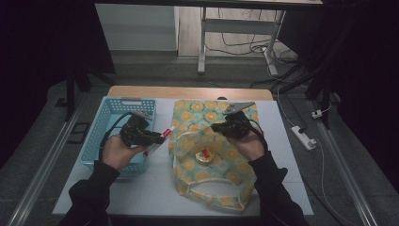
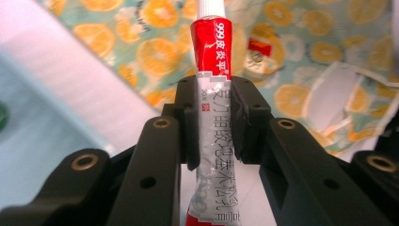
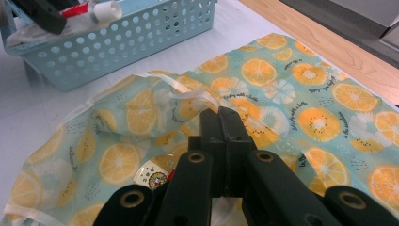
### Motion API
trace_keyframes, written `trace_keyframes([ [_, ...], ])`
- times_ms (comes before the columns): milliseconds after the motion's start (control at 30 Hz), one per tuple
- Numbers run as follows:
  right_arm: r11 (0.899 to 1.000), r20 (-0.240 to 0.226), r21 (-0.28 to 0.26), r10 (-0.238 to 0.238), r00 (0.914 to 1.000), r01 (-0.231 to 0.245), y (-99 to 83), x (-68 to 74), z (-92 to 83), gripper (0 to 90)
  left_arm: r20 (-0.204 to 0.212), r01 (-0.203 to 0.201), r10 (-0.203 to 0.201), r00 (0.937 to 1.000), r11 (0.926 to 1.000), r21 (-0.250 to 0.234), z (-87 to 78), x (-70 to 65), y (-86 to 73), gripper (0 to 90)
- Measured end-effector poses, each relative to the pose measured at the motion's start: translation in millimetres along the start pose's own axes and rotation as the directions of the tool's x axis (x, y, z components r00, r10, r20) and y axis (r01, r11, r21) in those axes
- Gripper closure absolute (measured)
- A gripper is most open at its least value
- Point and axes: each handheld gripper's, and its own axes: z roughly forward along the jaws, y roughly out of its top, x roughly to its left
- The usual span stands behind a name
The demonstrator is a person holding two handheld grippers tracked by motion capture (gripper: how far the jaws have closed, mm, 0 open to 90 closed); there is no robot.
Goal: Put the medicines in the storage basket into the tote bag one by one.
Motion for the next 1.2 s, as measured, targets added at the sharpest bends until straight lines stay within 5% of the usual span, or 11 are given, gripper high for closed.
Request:
trace_keyframes([
  [633,1.0,0.001,-0.005,0.001,1.0,-0.001,0.2,0.6,0.2,89.5,0.073,-0.105,0.104,0.9919,0.9943,0.014,37.4,-39.5,23.0,74.3],
  [1200,1.0,0.002,-0.012,-0.004,1.0,0.004,1.0,1.6,-0.1,89.5,0.099,-0.155,0.151,0.9836,0.9872,0.036,78.9,-57.3,43.6,74.3],
])
